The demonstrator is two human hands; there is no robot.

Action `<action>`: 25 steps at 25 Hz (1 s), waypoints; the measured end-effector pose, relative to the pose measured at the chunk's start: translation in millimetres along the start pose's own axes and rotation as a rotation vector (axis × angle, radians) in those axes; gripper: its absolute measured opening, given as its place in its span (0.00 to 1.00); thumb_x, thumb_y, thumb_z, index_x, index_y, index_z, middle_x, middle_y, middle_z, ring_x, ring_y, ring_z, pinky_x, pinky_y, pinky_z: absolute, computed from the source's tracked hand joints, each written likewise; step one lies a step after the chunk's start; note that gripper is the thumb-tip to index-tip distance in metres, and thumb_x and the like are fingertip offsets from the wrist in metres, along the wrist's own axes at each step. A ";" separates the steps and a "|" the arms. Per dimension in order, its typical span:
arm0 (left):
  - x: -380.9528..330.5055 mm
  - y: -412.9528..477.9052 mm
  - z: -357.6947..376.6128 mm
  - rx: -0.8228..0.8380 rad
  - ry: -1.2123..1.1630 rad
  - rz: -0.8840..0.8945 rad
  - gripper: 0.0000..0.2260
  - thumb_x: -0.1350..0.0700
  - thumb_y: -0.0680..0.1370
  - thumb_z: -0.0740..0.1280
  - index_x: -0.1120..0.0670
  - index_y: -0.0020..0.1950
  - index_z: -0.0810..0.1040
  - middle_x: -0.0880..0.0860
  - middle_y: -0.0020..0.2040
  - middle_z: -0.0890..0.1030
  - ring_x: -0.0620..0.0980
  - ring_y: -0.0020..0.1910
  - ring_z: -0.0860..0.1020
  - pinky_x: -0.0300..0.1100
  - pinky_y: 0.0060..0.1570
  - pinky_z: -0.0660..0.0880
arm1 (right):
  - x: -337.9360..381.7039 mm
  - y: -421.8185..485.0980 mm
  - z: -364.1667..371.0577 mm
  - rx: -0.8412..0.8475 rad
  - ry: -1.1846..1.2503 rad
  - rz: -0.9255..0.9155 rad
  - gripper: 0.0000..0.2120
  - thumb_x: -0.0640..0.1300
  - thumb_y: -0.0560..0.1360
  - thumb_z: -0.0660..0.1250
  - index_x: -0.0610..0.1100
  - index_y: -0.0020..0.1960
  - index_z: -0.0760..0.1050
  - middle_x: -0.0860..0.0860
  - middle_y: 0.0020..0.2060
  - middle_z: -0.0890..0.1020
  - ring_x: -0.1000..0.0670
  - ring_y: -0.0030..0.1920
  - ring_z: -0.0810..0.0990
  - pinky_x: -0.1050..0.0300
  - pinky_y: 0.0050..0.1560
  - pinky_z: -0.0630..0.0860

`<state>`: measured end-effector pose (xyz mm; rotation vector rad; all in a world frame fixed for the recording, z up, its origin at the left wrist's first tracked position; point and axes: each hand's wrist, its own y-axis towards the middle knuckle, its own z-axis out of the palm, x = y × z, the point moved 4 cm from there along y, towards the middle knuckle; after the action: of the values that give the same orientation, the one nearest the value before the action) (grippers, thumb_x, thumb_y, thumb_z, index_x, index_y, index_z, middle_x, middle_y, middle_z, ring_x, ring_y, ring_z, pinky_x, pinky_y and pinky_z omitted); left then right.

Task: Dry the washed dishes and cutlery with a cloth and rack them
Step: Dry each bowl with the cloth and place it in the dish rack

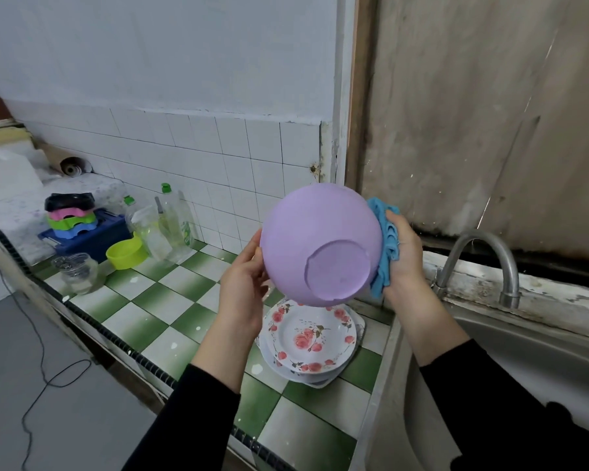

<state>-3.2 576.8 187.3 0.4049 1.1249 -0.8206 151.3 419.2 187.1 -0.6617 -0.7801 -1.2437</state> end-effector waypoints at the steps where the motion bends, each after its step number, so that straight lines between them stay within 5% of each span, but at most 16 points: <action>1: 0.7 2.8 -4.5 -0.048 0.161 -0.013 0.14 0.58 0.80 0.61 0.45 0.62 0.79 0.47 0.40 0.80 0.46 0.41 0.75 0.45 0.46 0.69 | 6.8 -0.5 1.6 -0.004 -0.020 -0.082 0.07 0.46 0.74 0.68 0.43 0.40 0.77 0.52 0.31 0.80 0.52 0.34 0.77 0.58 0.41 0.72; 4: 1.1 0.7 -7.0 -0.133 0.322 -0.200 0.10 0.48 0.79 0.64 0.48 0.58 0.79 0.54 0.52 0.79 0.55 0.51 0.77 0.51 0.48 0.75 | 25.1 -12.4 13.1 0.084 -0.100 -0.389 0.04 0.45 0.72 0.67 0.45 0.40 0.78 0.56 0.31 0.81 0.55 0.33 0.78 0.62 0.36 0.75; 8: 0.9 3.6 7.8 -0.002 0.136 -0.479 0.25 0.34 0.74 0.61 0.52 0.59 0.74 0.61 0.55 0.76 0.67 0.53 0.78 0.66 0.43 0.77 | 25.4 -28.2 26.8 0.354 -0.236 -0.541 0.05 0.48 0.69 0.67 0.52 0.40 0.82 0.56 0.34 0.82 0.54 0.38 0.80 0.60 0.41 0.76; 10: -0.5 14.7 7.0 0.017 0.079 -0.466 0.21 0.38 0.73 0.63 0.54 0.56 0.74 0.58 0.51 0.77 0.62 0.49 0.78 0.65 0.42 0.77 | 21.4 -30.2 31.5 0.428 -0.329 -0.441 0.04 0.44 0.71 0.67 0.46 0.40 0.80 0.52 0.35 0.81 0.53 0.37 0.79 0.63 0.39 0.75; 13: -0.9 21.4 7.3 -0.038 0.099 -0.413 0.08 0.50 0.72 0.62 0.52 0.48 0.72 0.55 0.44 0.75 0.57 0.41 0.75 0.52 0.46 0.74 | 2.1 -15.3 30.9 0.344 -0.556 -0.035 0.08 0.45 0.75 0.69 0.40 0.47 0.79 0.46 0.39 0.82 0.49 0.39 0.80 0.60 0.40 0.76; 16: 10.7 19.0 18.4 -0.026 0.227 -0.307 0.16 0.57 0.73 0.59 0.45 0.59 0.75 0.54 0.50 0.78 0.56 0.43 0.76 0.48 0.47 0.73 | -31.6 -20.5 34.0 0.299 -0.604 0.330 0.15 0.51 0.81 0.62 0.40 0.58 0.75 0.44 0.44 0.83 0.44 0.44 0.82 0.50 0.51 0.79; 18: 26.2 18.6 26.4 0.023 0.215 -0.218 0.16 0.59 0.76 0.59 0.47 0.60 0.76 0.55 0.53 0.80 0.57 0.48 0.78 0.47 0.49 0.75 | -59.9 -37.6 41.1 0.346 -0.430 0.443 0.10 0.44 0.83 0.58 0.42 0.61 0.72 0.41 0.49 0.81 0.43 0.47 0.81 0.49 0.50 0.80; 20: 37.0 26.7 17.8 -0.015 0.229 -0.077 0.15 0.61 0.78 0.59 0.52 0.62 0.78 0.58 0.60 0.80 0.57 0.58 0.78 0.48 0.58 0.75 | -77.0 -53.9 43.1 0.563 -0.490 0.392 0.12 0.36 0.82 0.57 0.45 0.63 0.71 0.43 0.52 0.80 0.48 0.47 0.81 0.59 0.42 0.79; 22: 42.6 35.5 -1.3 -0.087 0.222 -0.023 0.13 0.60 0.79 0.60 0.52 0.59 0.80 0.58 0.62 0.79 0.56 0.62 0.76 0.50 0.65 0.72 | -84.9 -60.1 35.3 0.905 -0.833 0.279 0.15 0.34 0.80 0.61 0.44 0.65 0.73 0.49 0.54 0.81 0.53 0.52 0.80 0.64 0.51 0.77; 25: 51.6 34.9 -15.3 -0.060 0.171 -0.053 0.14 0.61 0.78 0.60 0.52 0.57 0.81 0.56 0.58 0.81 0.55 0.53 0.78 0.45 0.52 0.76 | -89.8 -49.7 10.9 1.213 -1.466 0.010 0.20 0.38 0.75 0.68 0.51 0.65 0.76 0.56 0.59 0.79 0.54 0.58 0.76 0.63 0.61 0.70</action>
<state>23.2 590.4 130.4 0.4020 1.3210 -0.8075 88.7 468.5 121.5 -0.4242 -2.4088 0.1223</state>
